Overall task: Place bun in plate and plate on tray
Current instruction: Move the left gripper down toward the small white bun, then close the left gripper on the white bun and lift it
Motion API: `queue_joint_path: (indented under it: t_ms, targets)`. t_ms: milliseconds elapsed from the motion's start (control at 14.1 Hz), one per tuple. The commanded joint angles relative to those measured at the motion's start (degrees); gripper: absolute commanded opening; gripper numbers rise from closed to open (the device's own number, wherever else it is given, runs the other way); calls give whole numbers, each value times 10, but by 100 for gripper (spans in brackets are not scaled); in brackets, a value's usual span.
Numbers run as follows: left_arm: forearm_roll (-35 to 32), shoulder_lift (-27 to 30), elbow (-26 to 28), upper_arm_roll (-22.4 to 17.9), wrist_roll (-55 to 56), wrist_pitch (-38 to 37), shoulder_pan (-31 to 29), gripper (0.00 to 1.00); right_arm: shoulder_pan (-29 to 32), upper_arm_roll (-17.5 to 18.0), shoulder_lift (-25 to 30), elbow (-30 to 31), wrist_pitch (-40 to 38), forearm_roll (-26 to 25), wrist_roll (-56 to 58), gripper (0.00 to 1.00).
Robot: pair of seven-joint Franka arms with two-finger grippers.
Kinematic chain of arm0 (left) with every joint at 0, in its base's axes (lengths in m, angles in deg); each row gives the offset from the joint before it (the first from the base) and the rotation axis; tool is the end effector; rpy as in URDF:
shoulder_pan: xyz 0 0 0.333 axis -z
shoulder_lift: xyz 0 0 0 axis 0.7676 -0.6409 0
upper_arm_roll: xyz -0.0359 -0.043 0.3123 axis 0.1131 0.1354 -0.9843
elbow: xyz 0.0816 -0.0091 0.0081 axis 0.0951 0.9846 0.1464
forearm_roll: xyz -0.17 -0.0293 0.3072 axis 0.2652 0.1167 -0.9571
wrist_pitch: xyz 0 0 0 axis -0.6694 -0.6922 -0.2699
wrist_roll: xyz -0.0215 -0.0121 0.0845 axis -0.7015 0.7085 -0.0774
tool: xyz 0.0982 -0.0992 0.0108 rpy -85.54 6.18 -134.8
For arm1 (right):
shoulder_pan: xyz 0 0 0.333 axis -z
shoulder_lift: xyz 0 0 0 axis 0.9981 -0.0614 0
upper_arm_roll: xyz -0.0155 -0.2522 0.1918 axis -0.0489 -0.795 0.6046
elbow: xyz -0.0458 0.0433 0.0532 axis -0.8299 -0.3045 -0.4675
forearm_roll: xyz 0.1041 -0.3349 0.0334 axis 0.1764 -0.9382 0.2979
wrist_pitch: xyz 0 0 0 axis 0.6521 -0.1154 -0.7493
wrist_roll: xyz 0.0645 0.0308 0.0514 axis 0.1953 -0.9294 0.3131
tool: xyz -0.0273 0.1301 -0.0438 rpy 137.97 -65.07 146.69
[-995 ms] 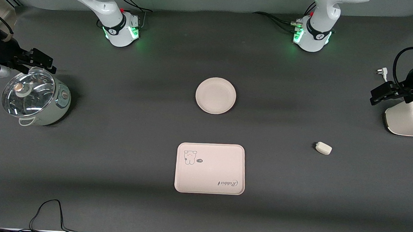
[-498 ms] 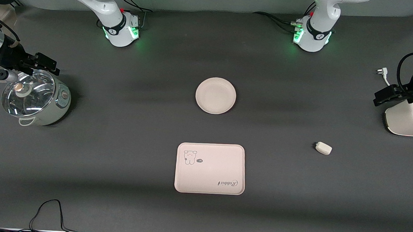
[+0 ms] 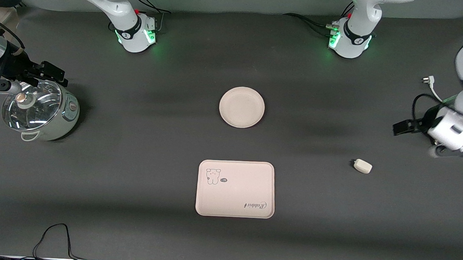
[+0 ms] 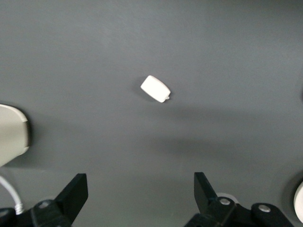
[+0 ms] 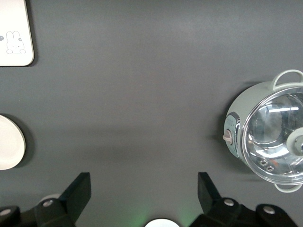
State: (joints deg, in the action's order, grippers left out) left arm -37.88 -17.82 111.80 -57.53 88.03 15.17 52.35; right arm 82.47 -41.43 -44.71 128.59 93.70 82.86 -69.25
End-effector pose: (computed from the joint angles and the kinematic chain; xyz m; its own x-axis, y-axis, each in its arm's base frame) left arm 0.5439 -0.0086 0.4438 0.9852 0.1200 -0.1220 0.1194 -0.9928 -0.0125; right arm 0.4631 -0.0103 0.5515 0.9962 -0.0226 -0.0846 -0.0265 -0.9986 -0.0451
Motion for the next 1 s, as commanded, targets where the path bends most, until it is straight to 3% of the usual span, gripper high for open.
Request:
queue_joint_path:
  t_ms: [0,427,924]
  targets:
    - [17,-53,3,0,-10,58,3,100,0,2,0,3,12,-9,9,100]
    - [19,-165,25,-1,-9,192,-10,100,1,6,-1,2,18,-9,9,100]
    - [55,-245,44,-1,-8,302,-11,100,0,6,-5,4,26,-9,8,100]
